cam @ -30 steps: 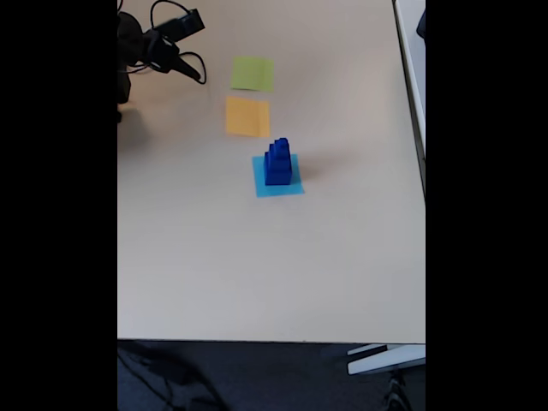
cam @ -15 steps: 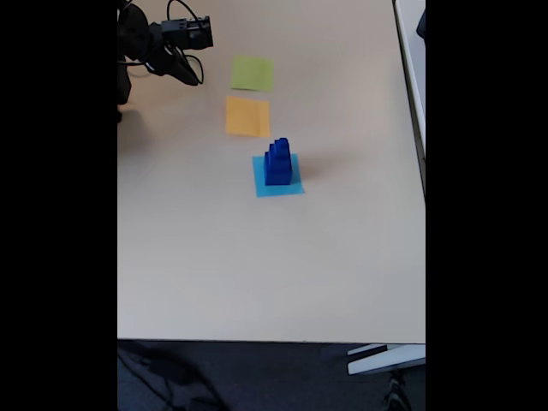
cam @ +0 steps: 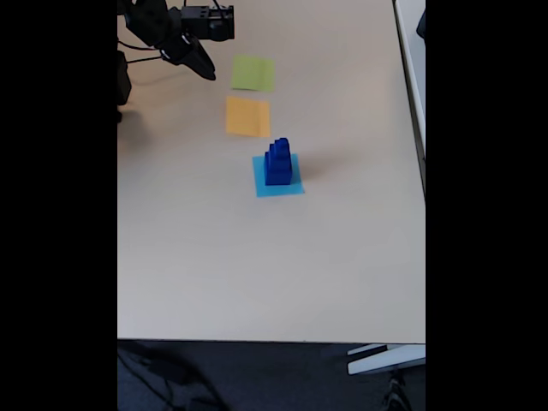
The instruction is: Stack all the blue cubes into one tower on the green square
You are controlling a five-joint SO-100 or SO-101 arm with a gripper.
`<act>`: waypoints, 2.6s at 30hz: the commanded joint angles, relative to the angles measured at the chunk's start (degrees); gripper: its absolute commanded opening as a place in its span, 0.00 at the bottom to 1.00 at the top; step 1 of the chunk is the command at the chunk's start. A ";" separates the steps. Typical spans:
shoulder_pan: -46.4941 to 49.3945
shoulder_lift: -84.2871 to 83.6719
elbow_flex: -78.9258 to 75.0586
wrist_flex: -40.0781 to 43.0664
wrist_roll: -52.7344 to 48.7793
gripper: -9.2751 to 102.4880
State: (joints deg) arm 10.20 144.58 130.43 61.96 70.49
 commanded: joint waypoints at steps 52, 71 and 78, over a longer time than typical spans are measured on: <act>3.60 -32.17 -41.84 -4.39 -3.96 0.21; 5.71 -48.43 -58.54 2.64 -0.70 0.26; 7.21 -55.20 -65.21 4.31 -2.64 0.26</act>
State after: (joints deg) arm 16.96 89.56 69.70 66.01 68.64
